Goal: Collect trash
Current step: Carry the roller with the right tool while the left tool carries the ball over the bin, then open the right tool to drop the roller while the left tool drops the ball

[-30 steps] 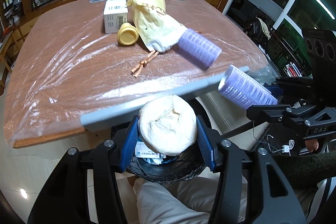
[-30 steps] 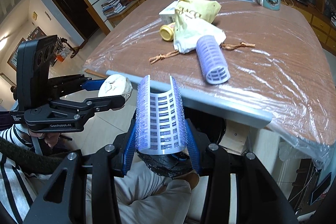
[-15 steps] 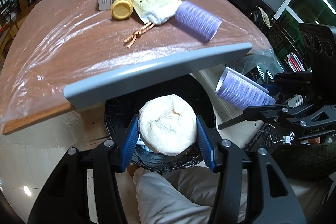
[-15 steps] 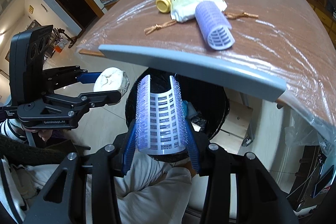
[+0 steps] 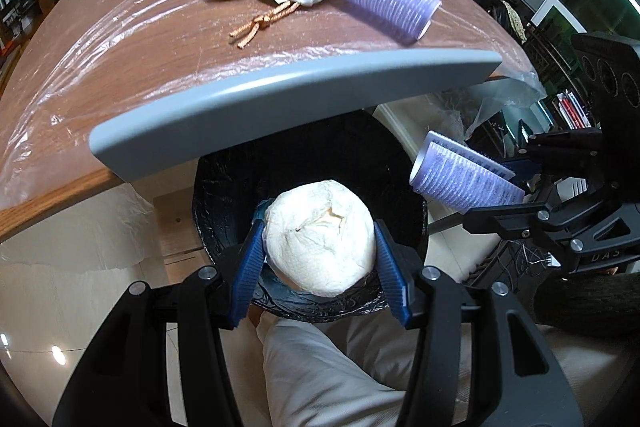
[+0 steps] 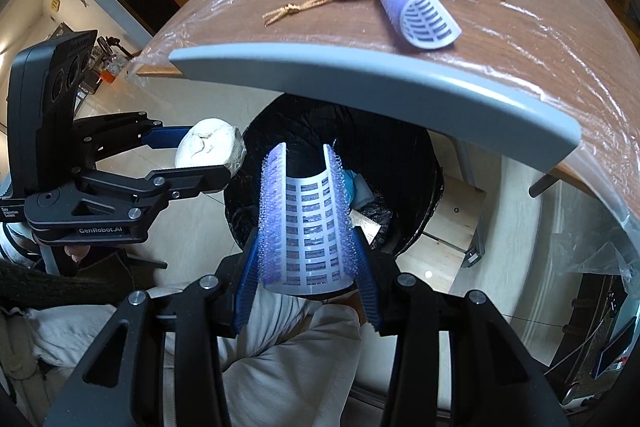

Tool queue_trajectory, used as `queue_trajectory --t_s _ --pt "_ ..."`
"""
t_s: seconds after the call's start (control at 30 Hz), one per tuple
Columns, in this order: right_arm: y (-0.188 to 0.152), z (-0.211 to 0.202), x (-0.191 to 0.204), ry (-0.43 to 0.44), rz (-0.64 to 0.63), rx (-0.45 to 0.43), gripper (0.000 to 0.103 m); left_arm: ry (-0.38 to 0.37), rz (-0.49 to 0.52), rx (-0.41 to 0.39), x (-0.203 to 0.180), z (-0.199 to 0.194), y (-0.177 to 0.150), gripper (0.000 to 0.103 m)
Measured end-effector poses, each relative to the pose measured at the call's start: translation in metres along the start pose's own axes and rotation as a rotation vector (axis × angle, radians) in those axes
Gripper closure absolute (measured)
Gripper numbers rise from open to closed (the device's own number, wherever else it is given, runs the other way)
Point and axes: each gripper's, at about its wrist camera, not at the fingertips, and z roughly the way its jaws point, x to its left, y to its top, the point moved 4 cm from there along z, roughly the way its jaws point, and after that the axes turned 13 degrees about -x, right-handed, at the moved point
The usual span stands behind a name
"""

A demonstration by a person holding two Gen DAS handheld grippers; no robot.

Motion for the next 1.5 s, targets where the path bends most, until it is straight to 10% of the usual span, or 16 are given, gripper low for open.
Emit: queue_trajectory --t_s 1.5 --pt "-0.006 0.066 -0.013 -0.117 -0.006 0.092 0.060 0.092 0.102 0.116 -0.001 0.069 -0.021 0.049"
